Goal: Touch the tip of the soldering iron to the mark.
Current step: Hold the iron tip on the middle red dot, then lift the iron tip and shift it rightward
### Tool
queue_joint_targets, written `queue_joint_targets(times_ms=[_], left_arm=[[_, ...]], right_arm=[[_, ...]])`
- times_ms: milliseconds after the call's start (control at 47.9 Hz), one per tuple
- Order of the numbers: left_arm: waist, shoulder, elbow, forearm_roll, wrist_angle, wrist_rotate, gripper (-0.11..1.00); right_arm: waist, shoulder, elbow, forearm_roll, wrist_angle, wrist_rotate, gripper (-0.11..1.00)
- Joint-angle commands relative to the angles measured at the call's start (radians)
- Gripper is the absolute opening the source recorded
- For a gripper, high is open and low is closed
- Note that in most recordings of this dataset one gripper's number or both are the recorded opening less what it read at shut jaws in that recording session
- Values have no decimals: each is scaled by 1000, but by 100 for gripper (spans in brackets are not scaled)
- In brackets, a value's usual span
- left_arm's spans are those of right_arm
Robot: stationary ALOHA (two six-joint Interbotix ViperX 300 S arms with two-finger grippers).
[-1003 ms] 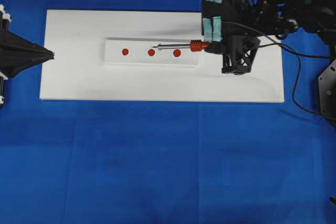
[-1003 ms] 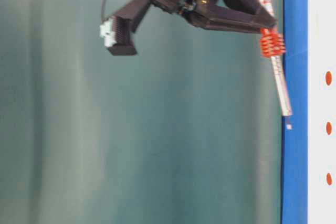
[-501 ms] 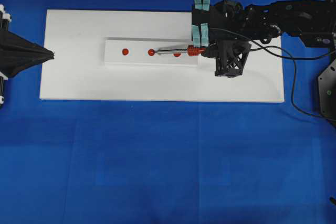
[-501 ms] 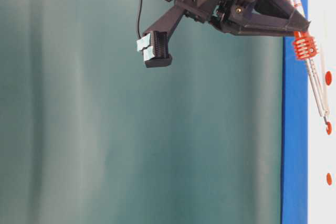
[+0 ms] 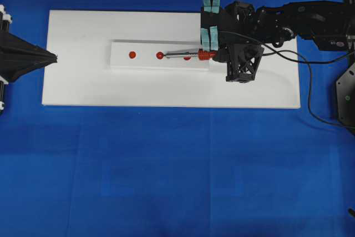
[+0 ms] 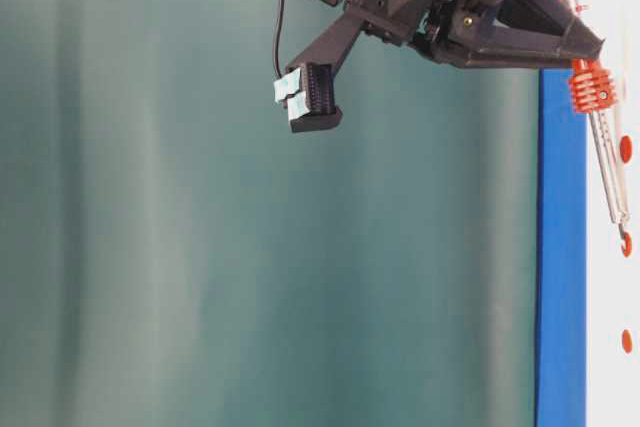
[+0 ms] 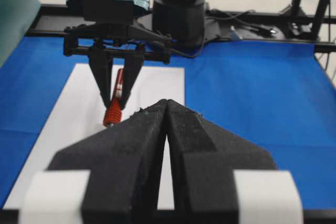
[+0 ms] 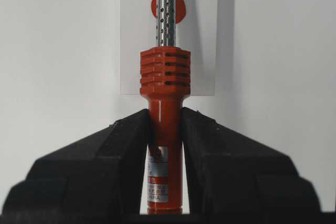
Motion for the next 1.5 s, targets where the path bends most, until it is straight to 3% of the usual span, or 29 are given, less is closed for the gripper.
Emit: queue_joint_targets(times_ms=[0, 1212, 1483], left_arm=[[2, 6, -9, 2, -11, 0, 0], [2, 5, -11, 0, -11, 0, 0], [2, 5, -11, 0, -11, 0, 0]], right_arm=[[-3, -11, -17, -2, -6, -2, 6], [-3, -11, -20, 0, -3, 0, 6], [-6, -83, -54, -6, 54, -2, 6]])
